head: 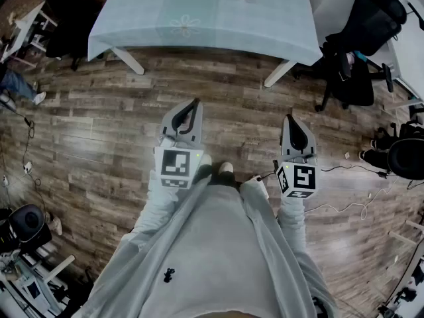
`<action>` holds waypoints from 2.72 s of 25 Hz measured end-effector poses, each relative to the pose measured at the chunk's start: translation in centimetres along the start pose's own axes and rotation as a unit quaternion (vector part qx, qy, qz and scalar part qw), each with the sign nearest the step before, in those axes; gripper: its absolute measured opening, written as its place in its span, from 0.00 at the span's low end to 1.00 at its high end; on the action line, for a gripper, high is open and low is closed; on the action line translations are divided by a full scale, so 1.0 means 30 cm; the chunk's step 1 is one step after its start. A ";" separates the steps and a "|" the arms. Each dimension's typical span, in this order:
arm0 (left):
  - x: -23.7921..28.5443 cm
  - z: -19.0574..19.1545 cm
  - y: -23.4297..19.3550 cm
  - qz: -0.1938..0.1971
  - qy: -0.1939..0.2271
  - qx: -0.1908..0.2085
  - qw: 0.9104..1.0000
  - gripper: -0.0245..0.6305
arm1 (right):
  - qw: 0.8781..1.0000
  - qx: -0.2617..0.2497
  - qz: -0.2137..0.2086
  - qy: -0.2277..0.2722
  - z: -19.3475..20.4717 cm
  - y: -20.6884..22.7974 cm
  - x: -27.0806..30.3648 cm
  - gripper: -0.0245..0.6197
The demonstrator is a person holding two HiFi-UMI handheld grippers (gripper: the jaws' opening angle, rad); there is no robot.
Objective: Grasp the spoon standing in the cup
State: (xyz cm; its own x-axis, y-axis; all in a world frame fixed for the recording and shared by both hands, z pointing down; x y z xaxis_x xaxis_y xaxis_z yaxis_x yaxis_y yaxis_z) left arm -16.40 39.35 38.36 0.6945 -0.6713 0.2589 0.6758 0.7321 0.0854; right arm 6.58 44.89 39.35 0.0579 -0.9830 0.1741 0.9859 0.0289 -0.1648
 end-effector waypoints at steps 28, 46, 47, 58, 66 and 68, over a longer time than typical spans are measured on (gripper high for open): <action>0.122 -0.025 0.008 -0.034 0.019 -0.003 0.999 0.06 | 0.999 0.016 -0.043 0.013 0.033 0.036 0.121 0.06; 0.569 -0.117 -0.562 -0.003 0.027 0.002 1.000 0.06 | 1.000 0.018 0.004 0.008 -0.125 0.017 0.773 0.06; 0.585 -0.119 -0.588 -0.002 0.027 0.002 1.000 0.06 | 1.000 0.020 0.008 0.006 -0.131 0.017 0.798 0.06; 0.745 -0.075 -0.742 0.012 0.004 -0.013 1.000 0.06 | 0.999 0.030 0.027 -0.027 -0.106 0.033 0.984 0.06; 0.979 -0.102 -0.851 0.001 0.002 -0.012 1.000 0.06 | 0.999 0.030 0.021 -0.028 -0.097 0.125 1.253 0.06; 1.068 -0.132 -0.893 -0.004 0.006 -0.009 1.000 0.06 | 0.999 0.027 0.017 -0.023 -0.112 0.164 1.355 0.06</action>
State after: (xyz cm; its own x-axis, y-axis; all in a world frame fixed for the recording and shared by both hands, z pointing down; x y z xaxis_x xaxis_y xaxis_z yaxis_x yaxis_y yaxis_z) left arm -11.29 -2.22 40.56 0.6914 -0.6792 0.2463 0.6861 0.7241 0.0707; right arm 13.27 4.46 42.34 0.0967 -0.9721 0.2136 0.9902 0.0723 -0.1191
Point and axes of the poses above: the fingertips, and each gripper's own axes: x forward along the fingers, y to its right, z out of its underside, the point moved 2 cm from there along -x, backward along the fingers, and after that the axes turned 12 degrees about z, right-handed, at the moved point
